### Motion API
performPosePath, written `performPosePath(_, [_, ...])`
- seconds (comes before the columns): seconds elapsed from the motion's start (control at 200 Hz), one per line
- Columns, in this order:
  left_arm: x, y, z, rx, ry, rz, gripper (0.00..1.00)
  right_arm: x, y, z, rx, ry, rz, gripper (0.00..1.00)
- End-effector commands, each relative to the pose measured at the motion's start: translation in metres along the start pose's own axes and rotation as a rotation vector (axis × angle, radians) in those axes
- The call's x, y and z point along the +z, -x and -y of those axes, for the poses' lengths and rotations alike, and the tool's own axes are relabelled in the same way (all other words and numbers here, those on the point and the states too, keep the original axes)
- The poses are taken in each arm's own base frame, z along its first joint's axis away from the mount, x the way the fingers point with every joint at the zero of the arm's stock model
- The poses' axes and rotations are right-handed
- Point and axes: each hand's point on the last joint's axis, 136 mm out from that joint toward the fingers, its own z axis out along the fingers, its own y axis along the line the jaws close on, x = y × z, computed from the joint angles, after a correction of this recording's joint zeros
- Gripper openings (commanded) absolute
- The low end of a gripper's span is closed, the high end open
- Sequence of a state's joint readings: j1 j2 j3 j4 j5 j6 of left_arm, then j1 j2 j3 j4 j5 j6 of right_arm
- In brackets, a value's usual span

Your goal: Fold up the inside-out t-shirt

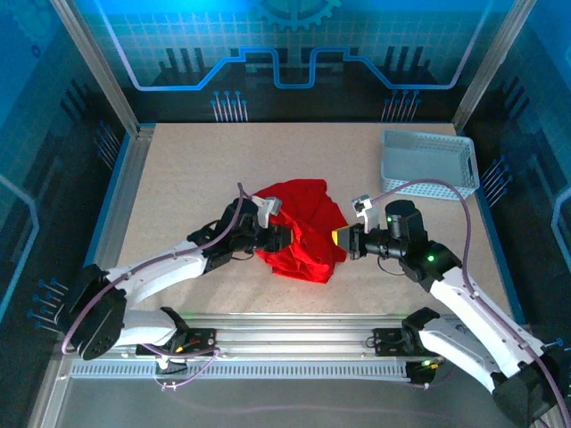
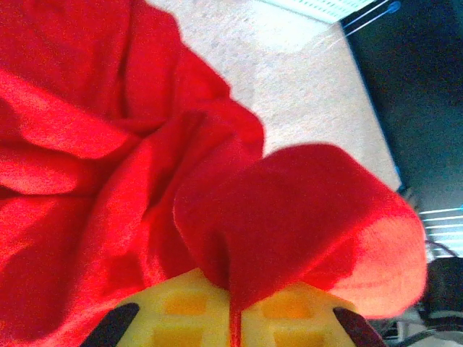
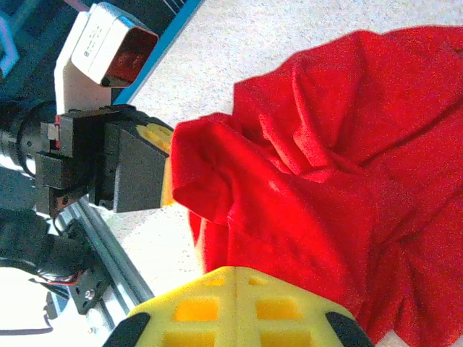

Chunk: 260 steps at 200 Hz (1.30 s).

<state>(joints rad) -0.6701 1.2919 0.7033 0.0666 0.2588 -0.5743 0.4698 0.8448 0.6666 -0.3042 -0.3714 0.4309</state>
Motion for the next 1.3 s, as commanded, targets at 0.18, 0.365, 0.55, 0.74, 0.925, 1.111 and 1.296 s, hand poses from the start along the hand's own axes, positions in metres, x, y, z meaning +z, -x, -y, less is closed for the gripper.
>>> performPosePath(0.18, [0.003, -0.006, 0.002, 0.025, -0.003, -0.032, 0.05, 0.021, -0.030, 0.013, -0.129, -0.142, -0.116, 0.18])
performPosePath(0.365, [0.003, -0.006, 0.007, 0.032, -0.026, -0.030, 0.05, 0.036, -0.044, -0.003, -0.199, -0.123, -0.212, 0.24])
performPosePath(0.55, [0.003, -0.006, 0.008, 0.031, -0.026, -0.028, 0.05, 0.051, -0.057, -0.007, -0.267, -0.160, -0.291, 0.32])
performPosePath(0.74, [0.003, -0.007, 0.008, 0.031, -0.026, -0.029, 0.05, 0.054, -0.064, 0.000, -0.297, -0.207, -0.341, 0.32])
performPosePath(0.925, [0.003, -0.007, 0.008, 0.031, -0.027, -0.027, 0.05, 0.057, -0.072, 0.004, -0.318, -0.233, -0.378, 0.35])
performPosePath(1.111, [0.002, -0.008, 0.009, 0.032, -0.029, -0.028, 0.06, 0.059, -0.076, 0.009, -0.343, -0.271, -0.398, 0.38])
performPosePath(1.296, [0.002, -0.006, 0.011, 0.030, -0.037, -0.026, 0.06, 0.062, -0.072, 0.021, -0.370, -0.371, -0.409, 0.29])
